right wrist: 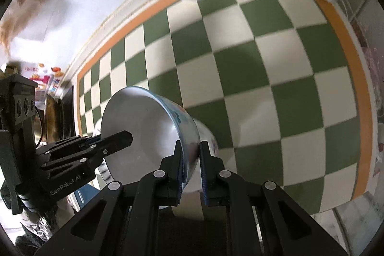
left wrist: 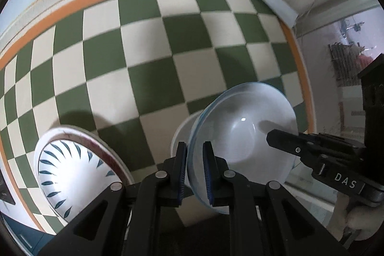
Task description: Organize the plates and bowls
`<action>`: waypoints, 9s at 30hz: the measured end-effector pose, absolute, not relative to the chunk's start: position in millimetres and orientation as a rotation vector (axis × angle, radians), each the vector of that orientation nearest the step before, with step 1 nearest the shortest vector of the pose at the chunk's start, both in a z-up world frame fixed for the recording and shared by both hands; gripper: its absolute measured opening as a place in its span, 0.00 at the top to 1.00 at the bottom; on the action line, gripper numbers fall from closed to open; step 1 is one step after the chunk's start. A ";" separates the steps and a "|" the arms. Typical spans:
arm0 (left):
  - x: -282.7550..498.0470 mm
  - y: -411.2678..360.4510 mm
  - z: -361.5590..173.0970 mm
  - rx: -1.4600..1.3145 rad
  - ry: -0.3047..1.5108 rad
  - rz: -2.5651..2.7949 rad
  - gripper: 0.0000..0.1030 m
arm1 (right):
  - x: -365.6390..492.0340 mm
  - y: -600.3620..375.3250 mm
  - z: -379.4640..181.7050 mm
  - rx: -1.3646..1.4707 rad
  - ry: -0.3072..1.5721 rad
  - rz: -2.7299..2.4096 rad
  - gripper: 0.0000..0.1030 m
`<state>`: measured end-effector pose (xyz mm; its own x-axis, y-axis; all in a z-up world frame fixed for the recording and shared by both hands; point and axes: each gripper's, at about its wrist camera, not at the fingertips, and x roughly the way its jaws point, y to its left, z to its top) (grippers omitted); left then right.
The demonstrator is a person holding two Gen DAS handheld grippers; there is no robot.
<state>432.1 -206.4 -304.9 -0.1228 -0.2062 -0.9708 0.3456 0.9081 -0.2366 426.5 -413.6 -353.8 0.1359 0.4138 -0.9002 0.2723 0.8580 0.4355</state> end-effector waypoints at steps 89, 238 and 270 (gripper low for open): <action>694.8 -290.7 -385.6 0.048 1.540 -0.251 0.85 | 715.5 -509.7 -416.5 0.570 1.324 0.047 0.88; 459.6 -180.6 -343.5 -0.127 1.624 -0.565 0.12 | 360.9 -412.3 -401.9 0.878 1.337 0.081 0.04; 437.4 -200.4 -381.9 -0.136 1.699 -0.551 0.45 | 382.6 -401.5 -487.4 1.095 1.381 0.275 0.46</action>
<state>437.4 -200.4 -381.9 -0.2119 -0.3877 -0.8971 0.2128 0.8776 -0.4296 382.6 -401.5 -487.4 0.2447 0.7263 -0.6423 0.4251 0.5150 0.7443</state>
